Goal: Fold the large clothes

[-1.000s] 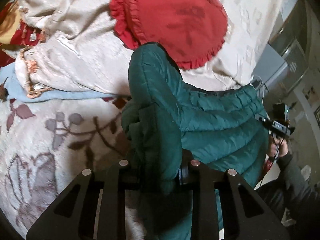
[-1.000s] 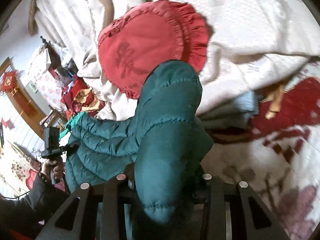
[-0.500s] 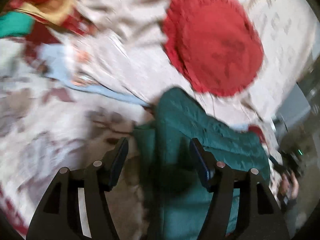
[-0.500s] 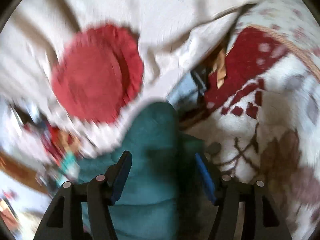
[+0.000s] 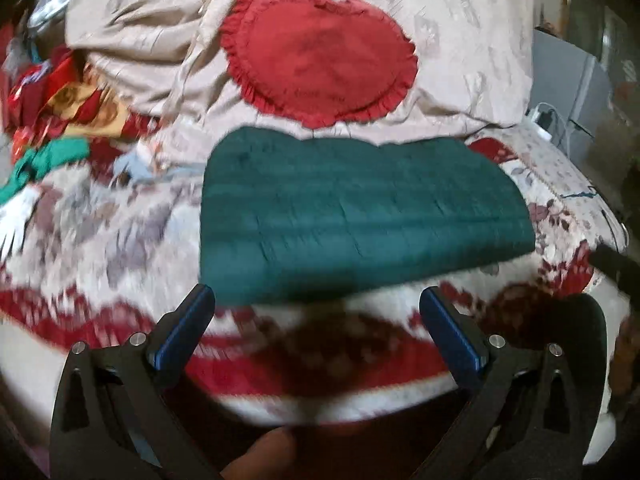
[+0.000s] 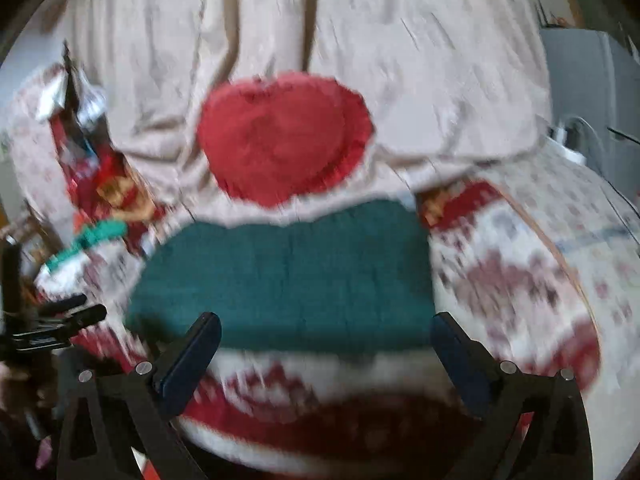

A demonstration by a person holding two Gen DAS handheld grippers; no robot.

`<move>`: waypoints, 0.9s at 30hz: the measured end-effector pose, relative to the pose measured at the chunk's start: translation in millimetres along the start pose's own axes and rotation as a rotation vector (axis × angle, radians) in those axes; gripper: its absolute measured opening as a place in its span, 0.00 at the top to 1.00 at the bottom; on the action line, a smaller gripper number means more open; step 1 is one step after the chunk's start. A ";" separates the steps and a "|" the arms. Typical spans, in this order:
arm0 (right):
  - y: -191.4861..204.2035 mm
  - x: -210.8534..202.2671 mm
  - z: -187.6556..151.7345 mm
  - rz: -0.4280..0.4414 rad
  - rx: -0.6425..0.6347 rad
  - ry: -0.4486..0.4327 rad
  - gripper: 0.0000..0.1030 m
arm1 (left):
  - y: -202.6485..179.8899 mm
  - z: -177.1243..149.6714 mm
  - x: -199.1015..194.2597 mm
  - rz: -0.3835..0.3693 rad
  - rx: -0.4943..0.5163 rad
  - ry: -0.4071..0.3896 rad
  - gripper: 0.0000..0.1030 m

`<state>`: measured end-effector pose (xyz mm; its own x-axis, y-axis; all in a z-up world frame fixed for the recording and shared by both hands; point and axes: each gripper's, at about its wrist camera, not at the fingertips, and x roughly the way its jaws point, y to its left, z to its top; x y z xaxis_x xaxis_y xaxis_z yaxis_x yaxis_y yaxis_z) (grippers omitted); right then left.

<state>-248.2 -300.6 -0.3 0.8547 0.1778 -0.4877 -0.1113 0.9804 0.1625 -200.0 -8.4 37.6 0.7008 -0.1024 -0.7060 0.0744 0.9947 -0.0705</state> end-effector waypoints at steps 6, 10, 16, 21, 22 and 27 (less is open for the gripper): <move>13.5 -16.2 -42.0 0.010 0.000 0.131 0.00 | -22.9 -25.8 0.8 -0.034 -0.064 0.135 0.00; 24.1 -29.5 -38.6 -0.068 -0.027 0.100 0.00 | -39.9 -32.1 -10.1 0.024 -0.017 0.126 0.00; 33.7 -42.1 -34.8 -0.107 -0.057 0.076 0.00 | -43.5 -26.3 -25.4 0.053 0.025 0.065 0.00; 36.5 -39.8 -36.0 -0.103 -0.070 0.086 0.00 | -47.0 -23.6 -27.2 0.056 0.039 0.052 0.00; 37.3 -39.2 -36.3 -0.103 -0.071 0.088 0.00 | -47.9 -23.9 -26.6 0.055 0.043 0.055 0.00; 37.1 -38.5 -36.9 -0.097 -0.070 0.090 0.00 | -52.1 -25.2 -24.7 0.054 0.052 0.061 0.00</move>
<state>-303.9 -268.0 -7.2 0.8144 0.0855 -0.5740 -0.0678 0.9963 0.0523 -239.1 -57.5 41.0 0.6607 -0.0467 -0.7492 0.0756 0.9971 0.0045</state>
